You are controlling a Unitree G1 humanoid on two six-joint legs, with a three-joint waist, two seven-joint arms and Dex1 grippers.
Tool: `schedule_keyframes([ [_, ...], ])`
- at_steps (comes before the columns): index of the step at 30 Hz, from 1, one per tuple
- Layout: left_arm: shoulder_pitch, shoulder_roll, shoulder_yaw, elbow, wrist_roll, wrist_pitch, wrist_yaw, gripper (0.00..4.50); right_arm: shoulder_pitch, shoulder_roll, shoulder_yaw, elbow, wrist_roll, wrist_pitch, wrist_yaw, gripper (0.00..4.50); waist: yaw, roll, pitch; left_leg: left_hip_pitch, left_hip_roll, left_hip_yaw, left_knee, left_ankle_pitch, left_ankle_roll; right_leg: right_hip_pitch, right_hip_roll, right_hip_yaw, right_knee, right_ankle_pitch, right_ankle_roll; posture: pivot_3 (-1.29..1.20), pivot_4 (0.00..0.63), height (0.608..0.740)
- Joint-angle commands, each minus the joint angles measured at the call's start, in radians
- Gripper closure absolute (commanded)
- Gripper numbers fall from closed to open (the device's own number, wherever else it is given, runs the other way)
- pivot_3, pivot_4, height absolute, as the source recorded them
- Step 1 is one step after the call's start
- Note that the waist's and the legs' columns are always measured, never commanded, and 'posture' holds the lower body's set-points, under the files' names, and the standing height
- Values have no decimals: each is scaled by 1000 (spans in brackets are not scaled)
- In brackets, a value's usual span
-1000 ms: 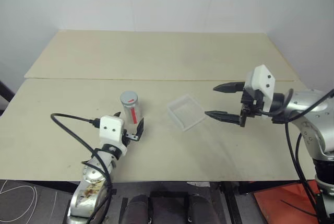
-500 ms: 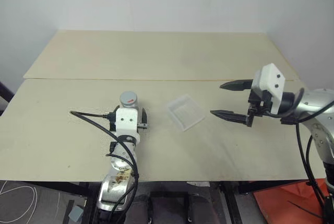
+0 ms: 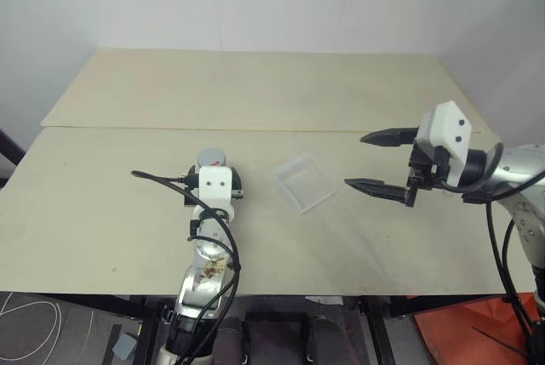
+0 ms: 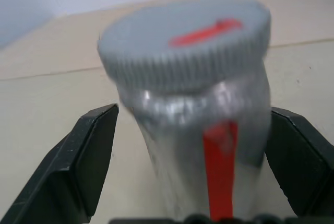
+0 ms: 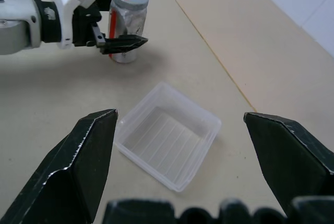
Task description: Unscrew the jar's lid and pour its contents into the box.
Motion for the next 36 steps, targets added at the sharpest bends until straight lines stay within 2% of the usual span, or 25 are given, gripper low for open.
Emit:
schedule_keyframes([
  [1,-37,-28,-1,24,10,-50,20,36,0,-17,-39,-29,14,4,-9,0,0,0,0,0,0,0,0,0,0,0,0,0,0,0,0,0,150,740],
  [2,-42,-31,-1,32,8,-50,21,36,-1,-17,-41,-29,17,4,-9,0,0,0,0,0,0,0,0,0,0,0,0,0,0,0,0,0,150,740],
  [5,-53,-33,5,44,1,-51,19,620,-5,-19,-41,-26,19,2,-10,0,-1,0,0,0,0,0,0,0,0,0,0,0,0,0,0,0,150,740],
  [9,-49,-29,11,37,-4,-50,14,1864,-8,-14,-39,-25,19,-6,-11,0,-1,0,0,0,0,0,0,0,0,0,0,0,0,0,0,0,150,740],
  [15,-48,-25,21,28,-20,-44,-8,2561,-11,8,-30,-30,27,-15,-14,0,-1,0,0,0,0,0,0,0,0,0,0,0,0,0,0,0,150,740],
  [19,-55,-6,49,6,-116,-55,-119,2561,-18,29,-18,-34,28,-16,-18,0,-1,0,0,0,0,0,0,0,0,0,0,0,0,0,0,0,150,740],
  [23,-64,68,96,-87,-319,-8,-367,2561,-22,59,5,-47,26,-18,-24,0,-1,0,0,-1,0,0,0,0,0,0,0,-1,0,0,0,0,150,740],
  [26,-104,133,172,-152,-488,101,-487,2561,-26,88,24,-55,21,-22,-37,0,-2,0,0,-1,0,0,0,0,0,-1,0,-1,0,0,0,0,150,740],
  [31,-138,321,295,-250,-834,351,-728,2561,-31,127,36,-62,30,-27,-38,0,-8,0,0,0,0,-1,1,0,0,0,1,-1,2,0,0,0,150,740],
  [36,-141,557,291,-208,-879,321,-984,2561,-65,176,58,-21,32,-20,-52,0,-17,0,0,1,0,0,0,0,-1,0,2,-1,2,0,0,0,150,740],
])
